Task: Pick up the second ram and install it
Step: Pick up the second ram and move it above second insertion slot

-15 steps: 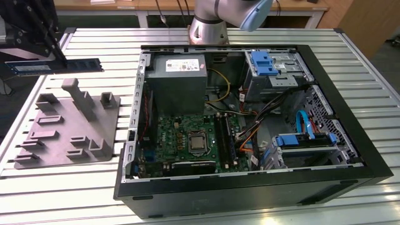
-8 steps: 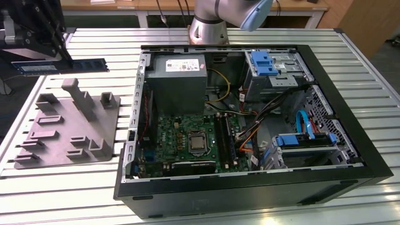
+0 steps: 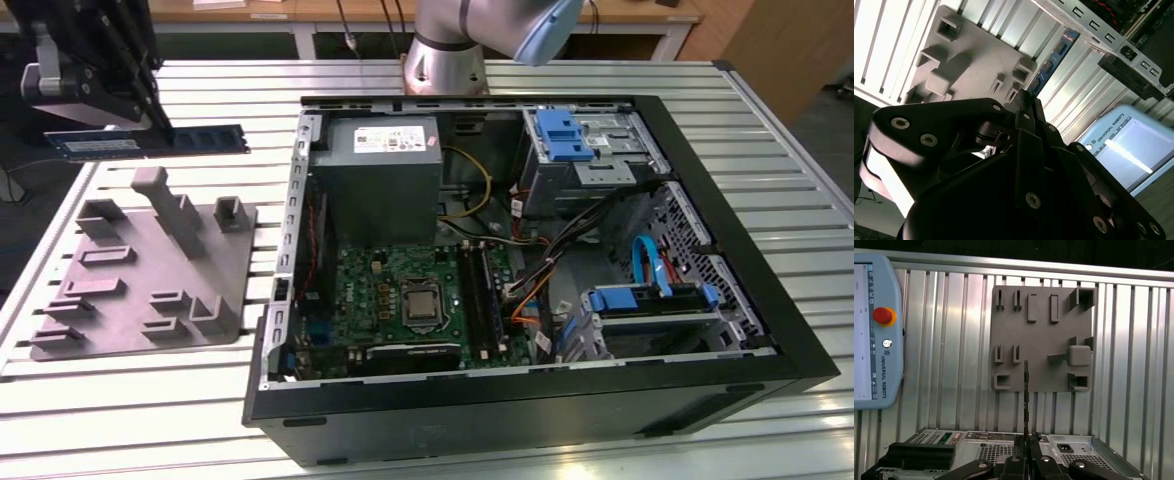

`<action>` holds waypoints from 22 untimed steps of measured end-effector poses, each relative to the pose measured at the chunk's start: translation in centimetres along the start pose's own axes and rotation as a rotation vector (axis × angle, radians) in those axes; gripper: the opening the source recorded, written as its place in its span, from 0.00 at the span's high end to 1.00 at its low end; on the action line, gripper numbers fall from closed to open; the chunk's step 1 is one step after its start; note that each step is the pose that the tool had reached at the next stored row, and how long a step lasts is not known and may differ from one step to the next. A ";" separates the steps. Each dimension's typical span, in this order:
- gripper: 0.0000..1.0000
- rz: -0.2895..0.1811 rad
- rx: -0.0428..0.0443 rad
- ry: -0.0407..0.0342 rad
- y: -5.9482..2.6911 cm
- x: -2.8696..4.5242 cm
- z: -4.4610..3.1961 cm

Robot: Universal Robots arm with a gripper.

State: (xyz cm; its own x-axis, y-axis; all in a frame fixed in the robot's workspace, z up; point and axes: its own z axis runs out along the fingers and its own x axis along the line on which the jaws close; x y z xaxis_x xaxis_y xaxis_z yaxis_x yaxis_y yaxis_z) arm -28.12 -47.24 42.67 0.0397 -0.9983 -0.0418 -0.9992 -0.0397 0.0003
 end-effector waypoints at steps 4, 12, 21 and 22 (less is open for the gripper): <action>0.86 0.000 -0.0002 -0.0001 -0.68 0.03 0.03; 0.86 0.000 -0.0003 0.0000 -1.61 0.06 0.08; 0.86 0.000 -0.0002 -0.0001 -2.49 0.10 0.15; 0.86 0.000 -0.0002 0.0000 -2.61 0.11 0.16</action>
State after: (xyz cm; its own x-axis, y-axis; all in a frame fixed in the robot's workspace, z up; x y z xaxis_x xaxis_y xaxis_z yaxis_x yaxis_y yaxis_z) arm -25.51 -47.24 42.50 0.0396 -0.9983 -0.0418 -0.9992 -0.0396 0.0005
